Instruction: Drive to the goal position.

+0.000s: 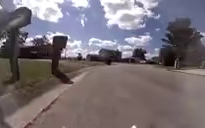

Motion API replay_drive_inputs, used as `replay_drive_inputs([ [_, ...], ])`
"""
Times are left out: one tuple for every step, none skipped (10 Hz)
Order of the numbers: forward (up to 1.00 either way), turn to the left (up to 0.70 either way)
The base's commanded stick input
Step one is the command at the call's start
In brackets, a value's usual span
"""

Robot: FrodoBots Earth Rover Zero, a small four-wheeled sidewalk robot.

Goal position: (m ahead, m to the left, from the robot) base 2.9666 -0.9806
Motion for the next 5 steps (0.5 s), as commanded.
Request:
replay_drive_inputs([
  [0.85,0.0],
  [0.85,0.0],
  [0.85,0.0],
  [0.85,0.0],
  [0.85,0.0],
])
